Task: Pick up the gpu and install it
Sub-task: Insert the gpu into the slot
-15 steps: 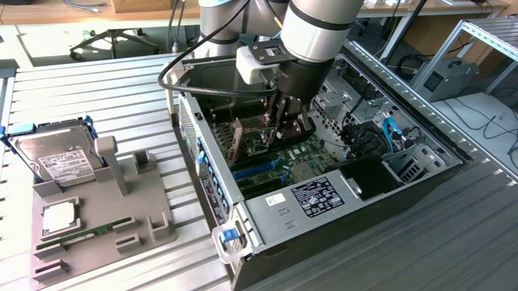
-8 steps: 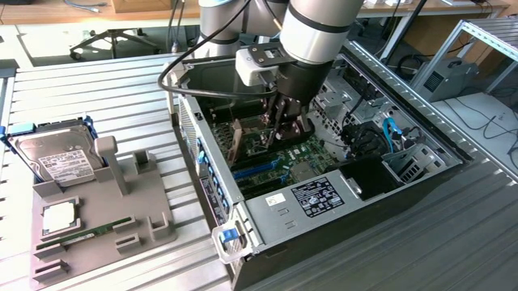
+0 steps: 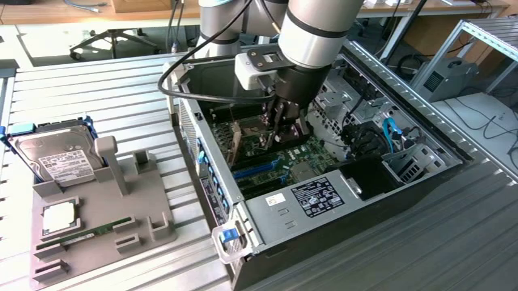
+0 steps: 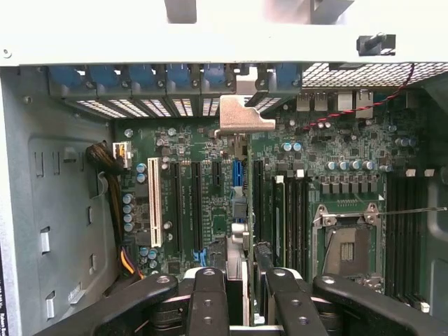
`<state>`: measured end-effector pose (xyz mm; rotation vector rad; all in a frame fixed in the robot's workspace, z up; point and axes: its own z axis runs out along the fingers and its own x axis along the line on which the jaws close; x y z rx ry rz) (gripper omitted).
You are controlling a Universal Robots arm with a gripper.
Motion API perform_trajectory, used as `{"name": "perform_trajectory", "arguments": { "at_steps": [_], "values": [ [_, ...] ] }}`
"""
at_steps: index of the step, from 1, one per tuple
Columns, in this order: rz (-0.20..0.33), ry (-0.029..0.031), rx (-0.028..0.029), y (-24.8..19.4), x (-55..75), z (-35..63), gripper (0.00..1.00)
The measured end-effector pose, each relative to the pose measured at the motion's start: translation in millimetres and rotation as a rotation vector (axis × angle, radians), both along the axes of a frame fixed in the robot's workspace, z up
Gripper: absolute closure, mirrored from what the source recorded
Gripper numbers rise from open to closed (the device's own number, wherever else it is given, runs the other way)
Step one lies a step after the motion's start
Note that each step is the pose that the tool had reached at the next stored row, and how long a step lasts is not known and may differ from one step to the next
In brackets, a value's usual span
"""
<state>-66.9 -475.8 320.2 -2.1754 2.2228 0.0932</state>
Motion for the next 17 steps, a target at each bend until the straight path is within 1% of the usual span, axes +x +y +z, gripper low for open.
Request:
{"name": "perform_trajectory", "arguments": {
  "at_steps": [7, 17],
  "values": [
    [0.000, 0.0000, -0.0011, 0.0, -0.5, -4.5, 0.73],
    [0.000, -0.0001, -0.0023, 0.2, -6.3, -9.4, 0.73]
  ]
}}
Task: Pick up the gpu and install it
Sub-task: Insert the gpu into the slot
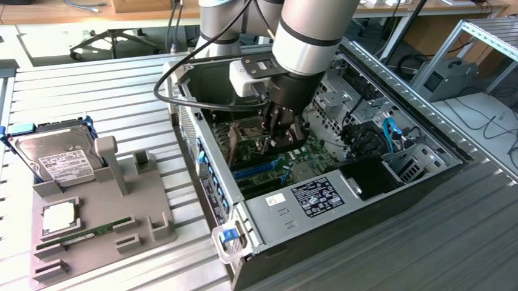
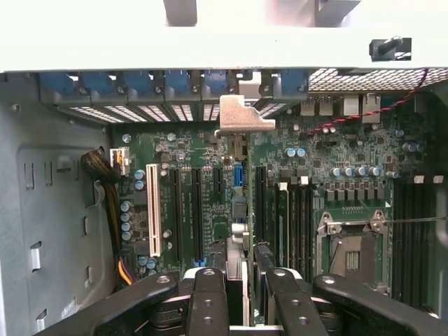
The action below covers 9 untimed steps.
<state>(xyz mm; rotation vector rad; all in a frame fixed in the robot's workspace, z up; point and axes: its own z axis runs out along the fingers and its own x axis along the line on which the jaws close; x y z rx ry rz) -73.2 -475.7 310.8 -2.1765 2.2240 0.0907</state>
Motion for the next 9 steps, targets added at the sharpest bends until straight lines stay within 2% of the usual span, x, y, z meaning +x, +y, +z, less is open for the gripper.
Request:
{"name": "perform_trajectory", "arguments": {
  "at_steps": [9],
  "values": [
    [0.000, 0.0000, -0.0002, 0.1, -4.5, -4.3, 0.73]
  ]
}}
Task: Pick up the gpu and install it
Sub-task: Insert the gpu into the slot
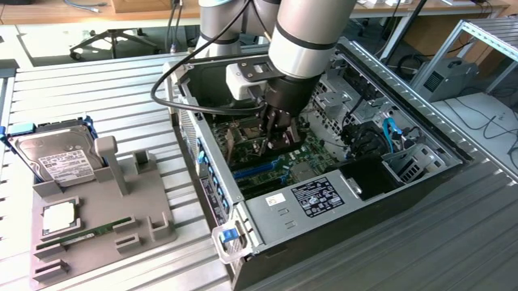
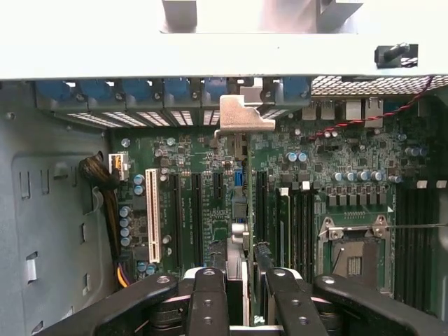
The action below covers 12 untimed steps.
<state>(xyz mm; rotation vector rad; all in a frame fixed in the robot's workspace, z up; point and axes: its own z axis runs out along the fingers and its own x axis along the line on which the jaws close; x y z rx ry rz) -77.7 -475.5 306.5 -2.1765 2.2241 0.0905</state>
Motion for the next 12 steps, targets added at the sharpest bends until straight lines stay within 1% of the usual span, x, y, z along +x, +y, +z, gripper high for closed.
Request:
{"name": "perform_trajectory", "arguments": {
  "at_steps": [5, 9, 12],
  "values": [
    [0.000, 0.0001, -0.0013, 1.1, -2.8, -3.3, 0.73],
    [0.000, 0.0000, -0.0018, 3.9, -3.5, -6.3, 0.73],
    [0.000, 0.0001, -0.0020, 5.0, -4.5, -8.1, 0.73]
  ]
}}
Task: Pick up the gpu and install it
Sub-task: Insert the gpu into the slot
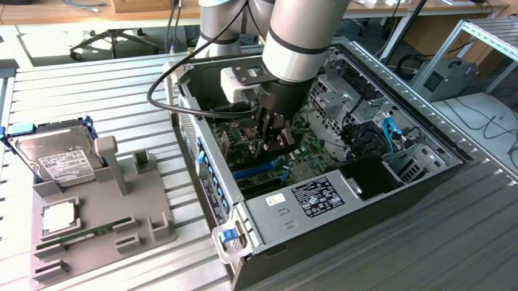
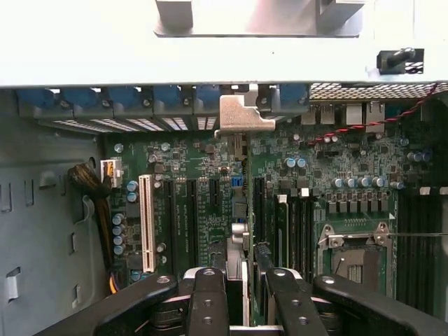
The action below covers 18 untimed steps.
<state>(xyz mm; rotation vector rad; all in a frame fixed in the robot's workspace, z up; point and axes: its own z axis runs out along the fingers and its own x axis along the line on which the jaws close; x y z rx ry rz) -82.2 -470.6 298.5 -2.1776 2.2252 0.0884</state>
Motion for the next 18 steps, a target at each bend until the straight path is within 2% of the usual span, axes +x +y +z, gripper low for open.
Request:
{"name": "perform_trajectory", "arguments": {
  "at_steps": [2, 6, 8, 9, 10, 18],
  "values": [
    [0.000, 0.0001, -0.0030, 1.7, 0.0, -1.0, 0.73],
    [0.000, -0.0001, -0.0167, 6.4, 0.0, -2.9, 0.73],
    [0.001, 0.0000, -0.0399, 6.6, 0.0, -3.5, 0.73],
    [0.002, 0.0000, -0.0608, 6.8, -0.1, -3.8, 0.73],
    [0.002, -0.0001, -0.0691, 7.4, 0.0, -4.3, 0.73],
    [0.003, -0.0001, -0.0698, 16.5, 0.1, -6.6, 0.73]
  ]
}}
